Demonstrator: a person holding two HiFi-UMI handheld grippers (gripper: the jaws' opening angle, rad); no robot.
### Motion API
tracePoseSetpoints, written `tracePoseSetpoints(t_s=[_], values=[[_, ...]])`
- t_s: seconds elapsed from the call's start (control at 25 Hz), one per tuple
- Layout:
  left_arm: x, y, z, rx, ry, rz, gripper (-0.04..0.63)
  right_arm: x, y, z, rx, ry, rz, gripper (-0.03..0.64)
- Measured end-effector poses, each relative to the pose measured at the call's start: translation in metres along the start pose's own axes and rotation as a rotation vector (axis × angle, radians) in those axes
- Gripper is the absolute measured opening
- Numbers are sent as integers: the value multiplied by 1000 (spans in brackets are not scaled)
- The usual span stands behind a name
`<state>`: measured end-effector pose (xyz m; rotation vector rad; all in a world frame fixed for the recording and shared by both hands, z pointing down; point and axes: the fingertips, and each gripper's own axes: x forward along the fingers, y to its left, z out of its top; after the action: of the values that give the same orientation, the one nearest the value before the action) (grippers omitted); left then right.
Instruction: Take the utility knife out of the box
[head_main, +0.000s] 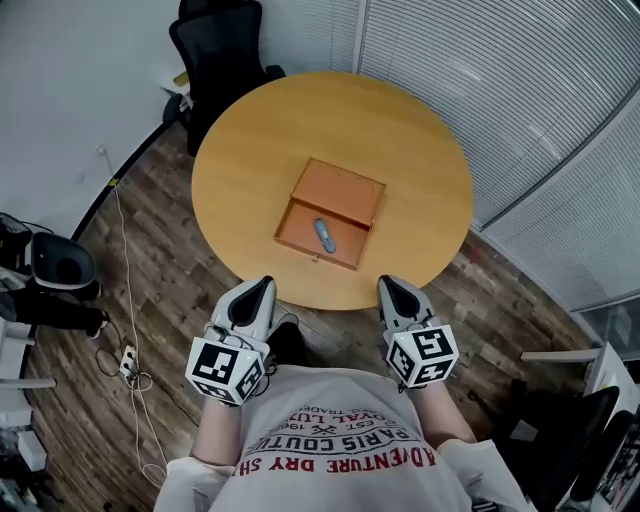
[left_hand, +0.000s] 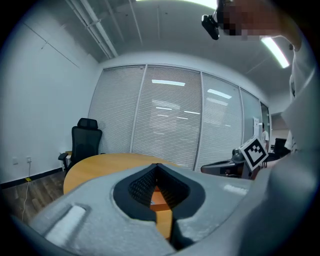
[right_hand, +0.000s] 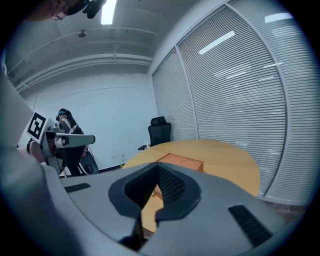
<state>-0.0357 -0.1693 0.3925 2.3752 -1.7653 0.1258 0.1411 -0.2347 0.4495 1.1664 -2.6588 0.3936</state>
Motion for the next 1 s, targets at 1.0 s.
tracePoseSetpoints(t_s=[1.0], values=[[190,173,-6,18,132,-389,-5,221,-4,-44,15,391,-203,6]])
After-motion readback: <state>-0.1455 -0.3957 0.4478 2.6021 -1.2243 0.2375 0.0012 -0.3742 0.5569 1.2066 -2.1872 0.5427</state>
